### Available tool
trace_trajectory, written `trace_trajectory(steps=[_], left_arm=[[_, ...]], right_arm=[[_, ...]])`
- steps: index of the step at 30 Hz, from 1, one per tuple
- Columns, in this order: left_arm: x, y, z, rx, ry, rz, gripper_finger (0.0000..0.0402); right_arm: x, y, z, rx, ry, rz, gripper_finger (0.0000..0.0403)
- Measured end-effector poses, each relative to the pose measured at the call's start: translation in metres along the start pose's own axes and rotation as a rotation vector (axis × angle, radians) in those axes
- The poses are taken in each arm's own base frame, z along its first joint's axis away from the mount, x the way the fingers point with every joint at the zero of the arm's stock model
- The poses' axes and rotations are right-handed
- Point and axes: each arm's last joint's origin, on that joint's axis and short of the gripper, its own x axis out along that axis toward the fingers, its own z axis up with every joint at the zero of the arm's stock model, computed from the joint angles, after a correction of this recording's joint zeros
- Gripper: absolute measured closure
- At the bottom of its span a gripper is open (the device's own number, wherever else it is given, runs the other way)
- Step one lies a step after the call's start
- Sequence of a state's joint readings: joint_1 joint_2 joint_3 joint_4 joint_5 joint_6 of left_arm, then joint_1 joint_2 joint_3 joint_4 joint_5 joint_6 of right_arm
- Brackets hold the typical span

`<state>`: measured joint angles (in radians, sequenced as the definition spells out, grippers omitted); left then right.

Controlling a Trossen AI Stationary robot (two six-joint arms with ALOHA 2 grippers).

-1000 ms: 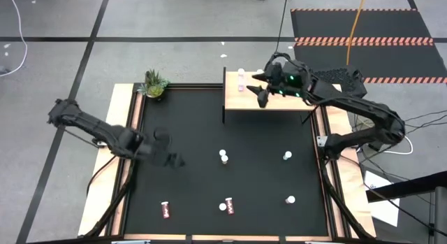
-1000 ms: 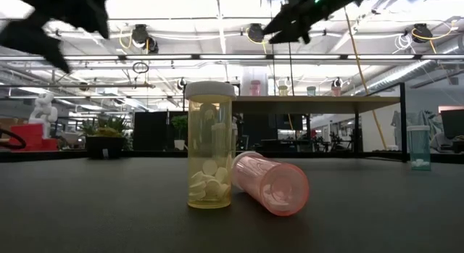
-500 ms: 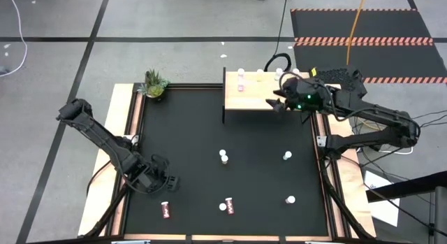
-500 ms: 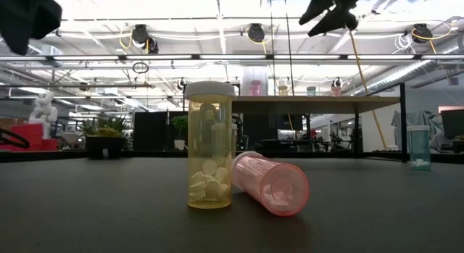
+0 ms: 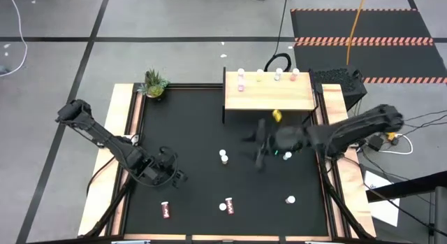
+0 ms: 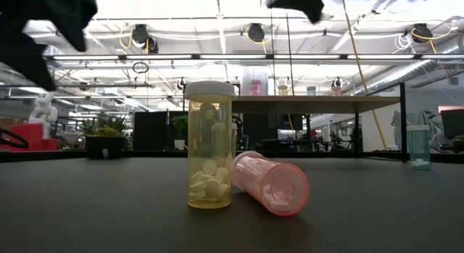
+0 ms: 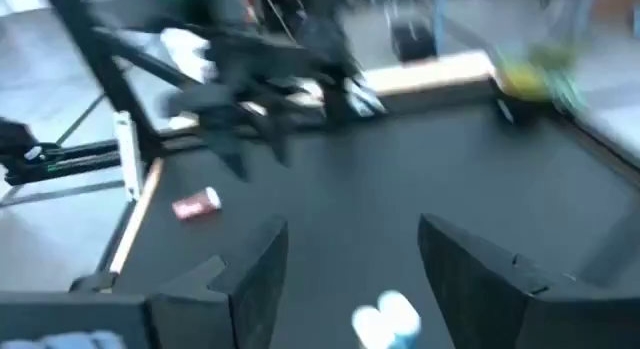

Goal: Pick and place medicine bottles onto shelf by color
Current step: Put the top yellow pill bottle on the shelf aligned with the other yellow pill bottle

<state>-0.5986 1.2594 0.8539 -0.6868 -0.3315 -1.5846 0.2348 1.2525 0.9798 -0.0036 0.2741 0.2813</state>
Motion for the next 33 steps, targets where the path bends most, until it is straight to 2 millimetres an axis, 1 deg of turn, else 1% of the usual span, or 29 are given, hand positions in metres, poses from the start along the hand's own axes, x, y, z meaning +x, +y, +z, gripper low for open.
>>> trace_trajectory(steps=[2,4,7,10,13,17,22,28,33], left_arm=[[0.001,0.0,0.005,0.016,-0.017,-0.001,0.0044],[0.003,0.0,0.009,0.028,-0.026,0.003,0.0043],[0.004,0.0,0.012,0.04,-0.026,0.008,0.0043],[0.004,0.0,0.014,0.045,-0.008,0.01,0.0044],[0.005,0.0,0.013,0.064,0.026,0.009,0.0043],[0.004,0.0,0.012,0.077,0.07,0.005,0.0043],[0.004,0.001,0.012,0.105,0.073,0.01,0.0044],[0.004,0.001,0.012,0.1,0.073,0.011,0.0043],[0.004,0.001,0.012,0.093,0.074,0.011,0.0044]], right_arm=[[0.019,0.021,-0.009,-0.061,-0.04,-0.036,0.0181],[0.037,0.034,-0.02,-0.106,-0.031,-0.134,0.0175],[0.063,0.038,-0.044,-0.121,0.002,-0.279,0.0162],[0.085,0.041,-0.064,-0.06,0.005,-0.287,0.0144],[0.102,0.043,-0.083,-0.023,0.023,-0.292,0.0125],[0.115,0.042,-0.105,0.013,0.063,-0.323,0.0106],[0.129,0.036,-0.133,0.006,0.112,-0.393,0.0109],[0.138,0.031,-0.148,0.059,0.131,-0.422,0.0123],[0.141,0.024,-0.147,0.105,0.12,-0.441,0.0137]])
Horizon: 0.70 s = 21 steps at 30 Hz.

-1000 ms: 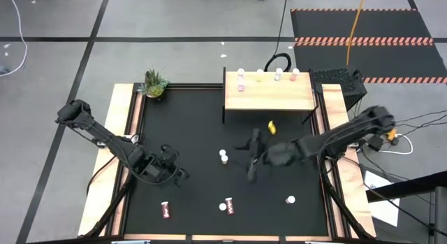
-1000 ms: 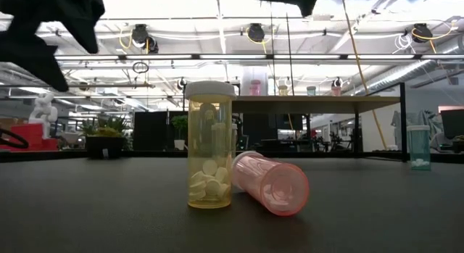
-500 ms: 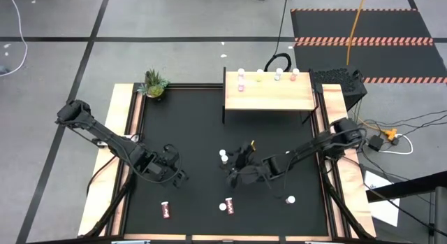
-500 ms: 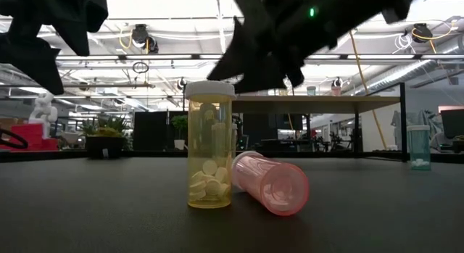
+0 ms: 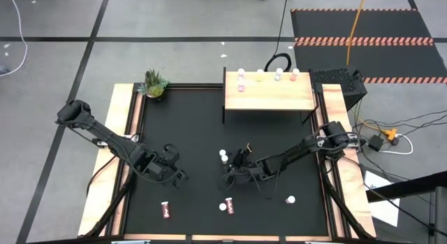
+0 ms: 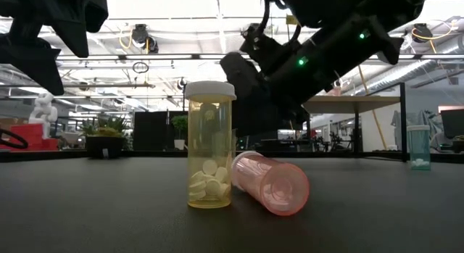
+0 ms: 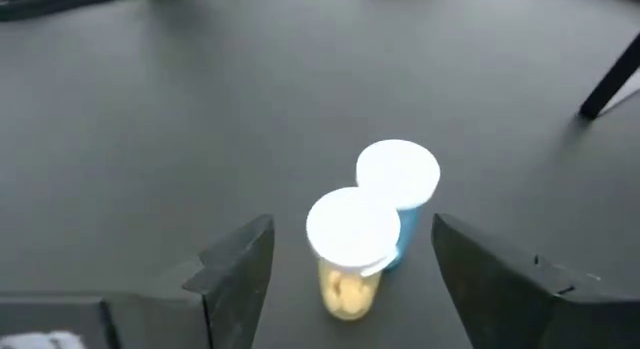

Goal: Pick and place medicine bottles onto shelf by color
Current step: Put the top yellow pill bottle on the shelf aligned with the other yellow pill bottle

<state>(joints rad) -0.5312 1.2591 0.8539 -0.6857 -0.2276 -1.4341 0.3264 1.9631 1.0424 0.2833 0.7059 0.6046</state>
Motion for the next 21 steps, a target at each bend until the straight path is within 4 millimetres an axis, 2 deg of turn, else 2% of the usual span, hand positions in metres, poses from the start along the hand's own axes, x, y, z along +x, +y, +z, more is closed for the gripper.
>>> trace_trajectory(steps=[10,16,21], left_arm=[[0.0,0.0,0.0,-0.007,0.0,0.0,0.0043],[0.0,0.0,0.0,-0.009,0.0,0.0,0.0044],[0.0,0.0001,0.0,-0.009,0.0,0.001,0.0043]], right_arm=[[0.0045,-0.0043,0.0022,0.071,0.017,0.005,0.02],[0.0034,-0.0033,0.0013,0.067,0.02,0.008,0.0252],[0.0012,-0.0042,0.0034,0.052,0.022,0.002,0.0281]])
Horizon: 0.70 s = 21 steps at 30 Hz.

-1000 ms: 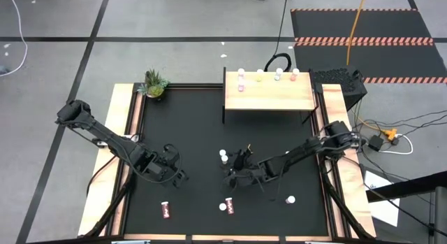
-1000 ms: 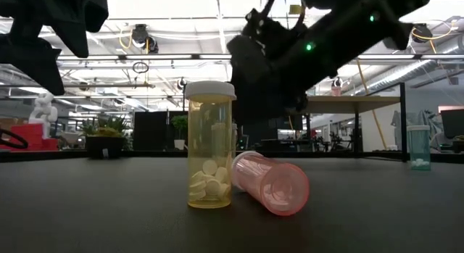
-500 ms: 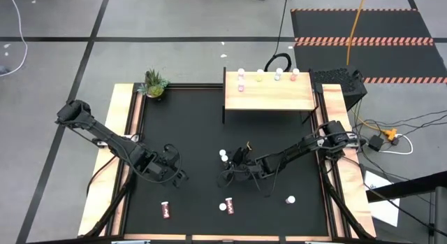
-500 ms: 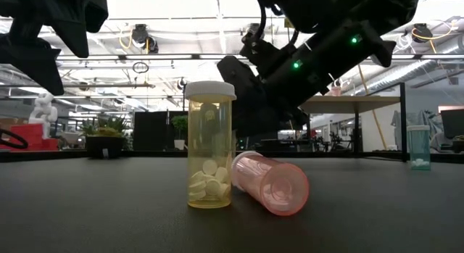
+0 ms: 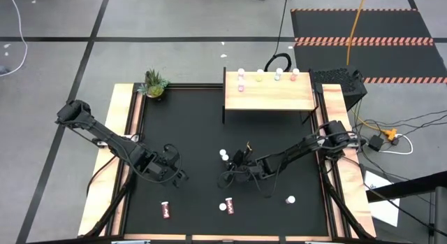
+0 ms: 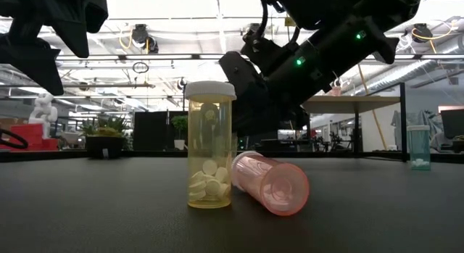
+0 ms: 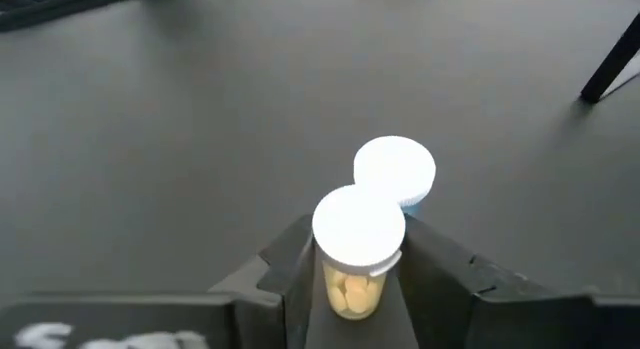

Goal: Pick and place medicine bottles onto shelf by color
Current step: Put the top yellow pill bottle on the shelf aligned with the other yellow pill bottle

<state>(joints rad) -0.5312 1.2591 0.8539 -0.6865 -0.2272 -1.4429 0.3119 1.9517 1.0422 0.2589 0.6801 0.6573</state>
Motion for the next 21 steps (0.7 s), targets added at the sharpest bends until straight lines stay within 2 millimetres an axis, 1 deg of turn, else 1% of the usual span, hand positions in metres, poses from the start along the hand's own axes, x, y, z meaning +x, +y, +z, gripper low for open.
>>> trace_trajectory(steps=[5,7,10,13,16,19,21], left_arm=[[0.0,0.0,0.0,0.0,0.0,0.001,0.0043],[0.0,0.0,0.0,0.0,0.002,0.001,0.0044],[0.0,0.0,0.0,0.0,0.002,0.001,0.0044],[0.0,0.0,0.0,0.005,0.002,0.001,0.0043],[0.0,0.0,0.0,0.014,-0.01,0.004,0.0043],[0.0,0.001,0.004,0.013,-0.06,0.014,0.0043],[0.001,0.002,0.008,0.001,-0.114,0.029,0.0044]], right_arm=[[-0.007,-0.002,0.006,-0.012,0.008,-0.008,0.029],[-0.014,-0.003,0.012,-0.007,0.015,-0.013,0.0289],[-0.03,-0.008,0.026,0.008,0.016,-0.04,0.0288],[-0.052,-0.017,0.045,0.009,0.0,-0.062,0.0288],[-0.077,-0.031,0.068,-0.001,-0.042,-0.082,0.0288],[-0.099,-0.053,0.097,-0.034,-0.114,-0.13,0.0287],[-0.107,-0.071,0.116,-0.064,-0.171,-0.178,0.0287]])
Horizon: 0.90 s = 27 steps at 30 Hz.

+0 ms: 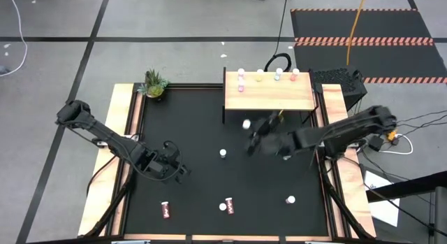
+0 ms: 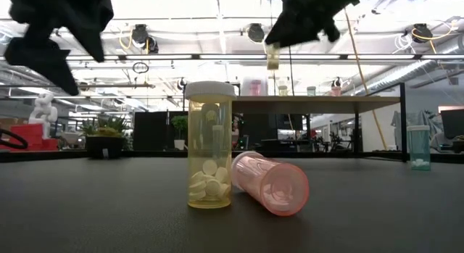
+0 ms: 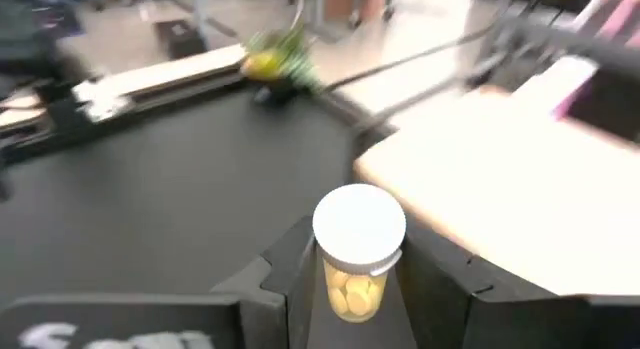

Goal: Pick and place medicine bottles onto shelf by color
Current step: Put the top yellow pill bottle on the shelf aligned with the other yellow pill bottle

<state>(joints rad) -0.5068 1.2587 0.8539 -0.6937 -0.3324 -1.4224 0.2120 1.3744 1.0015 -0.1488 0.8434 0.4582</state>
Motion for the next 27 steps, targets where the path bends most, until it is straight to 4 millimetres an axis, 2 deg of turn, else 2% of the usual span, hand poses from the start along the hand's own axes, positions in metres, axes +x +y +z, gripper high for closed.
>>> trace_trajectory(steps=[6,9,12,21,27], left_arm=[[0.004,0.001,0.014,-0.036,-0.06,0.011,0.0043],[0.005,0.0,0.017,-0.038,-0.07,-0.008,0.0043],[0.005,-0.003,0.018,-0.043,-0.075,-0.029,0.0044],[0.005,-0.003,0.018,-0.086,-0.073,-0.035,0.0044],[0.005,-0.003,0.018,-0.088,-0.074,-0.034,0.0043]], right_arm=[[0.023,-0.072,0.045,-0.096,-0.068,-0.064,0.0287],[0.037,-0.108,0.055,-0.066,-0.056,-0.068,0.0287],[0.049,-0.136,0.056,-0.039,-0.014,-0.072,0.0287],[0.073,-0.179,0.045,-0.001,0.053,-0.064,0.0287],[0.078,-0.194,0.031,0.035,0.052,-0.026,0.0287]])
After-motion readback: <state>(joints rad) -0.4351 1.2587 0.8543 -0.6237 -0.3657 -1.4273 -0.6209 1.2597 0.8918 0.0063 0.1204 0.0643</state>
